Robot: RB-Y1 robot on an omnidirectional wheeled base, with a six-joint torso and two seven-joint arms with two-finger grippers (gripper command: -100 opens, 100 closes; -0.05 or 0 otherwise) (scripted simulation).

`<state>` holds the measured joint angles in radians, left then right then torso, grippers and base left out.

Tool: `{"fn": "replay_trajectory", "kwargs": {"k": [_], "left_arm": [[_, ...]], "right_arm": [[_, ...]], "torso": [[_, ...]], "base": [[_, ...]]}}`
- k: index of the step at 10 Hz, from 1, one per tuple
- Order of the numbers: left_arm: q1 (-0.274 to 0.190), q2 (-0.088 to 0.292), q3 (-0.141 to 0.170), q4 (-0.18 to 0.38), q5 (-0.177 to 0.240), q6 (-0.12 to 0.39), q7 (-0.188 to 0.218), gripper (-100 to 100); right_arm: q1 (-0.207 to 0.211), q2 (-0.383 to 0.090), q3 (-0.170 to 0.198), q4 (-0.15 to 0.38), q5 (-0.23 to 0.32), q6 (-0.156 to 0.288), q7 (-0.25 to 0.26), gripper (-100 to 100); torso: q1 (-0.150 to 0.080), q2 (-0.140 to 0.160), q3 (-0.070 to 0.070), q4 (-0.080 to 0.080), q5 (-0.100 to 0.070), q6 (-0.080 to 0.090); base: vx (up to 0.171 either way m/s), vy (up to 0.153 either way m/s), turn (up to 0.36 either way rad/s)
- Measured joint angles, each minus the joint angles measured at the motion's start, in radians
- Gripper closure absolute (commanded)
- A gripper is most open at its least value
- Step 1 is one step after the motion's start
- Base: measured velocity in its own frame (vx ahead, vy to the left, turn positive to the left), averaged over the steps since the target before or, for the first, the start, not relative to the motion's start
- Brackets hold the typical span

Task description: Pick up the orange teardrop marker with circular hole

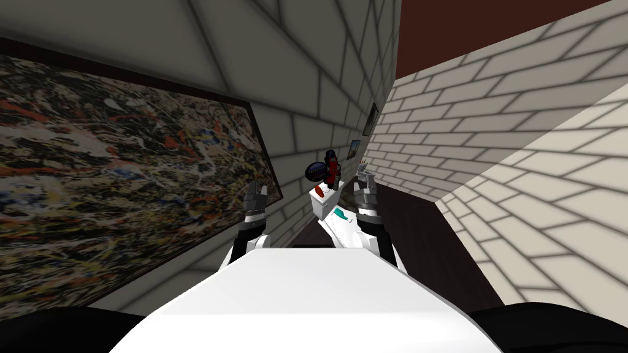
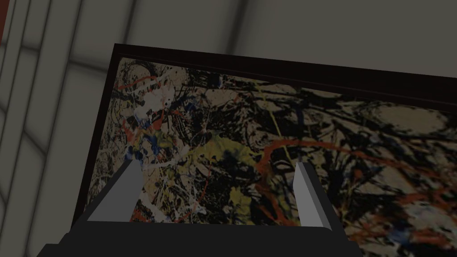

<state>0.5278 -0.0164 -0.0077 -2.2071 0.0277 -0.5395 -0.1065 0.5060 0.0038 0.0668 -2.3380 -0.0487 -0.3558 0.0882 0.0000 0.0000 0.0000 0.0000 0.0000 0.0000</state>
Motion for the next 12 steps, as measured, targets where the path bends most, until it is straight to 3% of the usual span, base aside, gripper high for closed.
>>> {"fn": "replay_trajectory", "kwargs": {"k": [3, 12], "left_arm": [[0.000, 0.000, 0.000, 0.000, 0.000, 0.000, 0.000, 0], [0.000, 0.000, 0.000, 0.000, 0.000, 0.000, 0.000, 0]], "right_arm": [[0.008, -0.069, -0.003, 0.013, 0.001, 0.000, 0.004, -100], [0.096, -0.325, -0.002, 0.074, 0.014, -0.010, 0.032, -100]], "torso": [[-0.002, 0.001, 0.000, 0.000, 0.000, 0.000], [-0.001, 0.001, 0.001, 0.000, 0.000, 0.000]], "base": [[-0.015, -0.018, 0.007], [-0.019, -0.020, 0.029]]}}
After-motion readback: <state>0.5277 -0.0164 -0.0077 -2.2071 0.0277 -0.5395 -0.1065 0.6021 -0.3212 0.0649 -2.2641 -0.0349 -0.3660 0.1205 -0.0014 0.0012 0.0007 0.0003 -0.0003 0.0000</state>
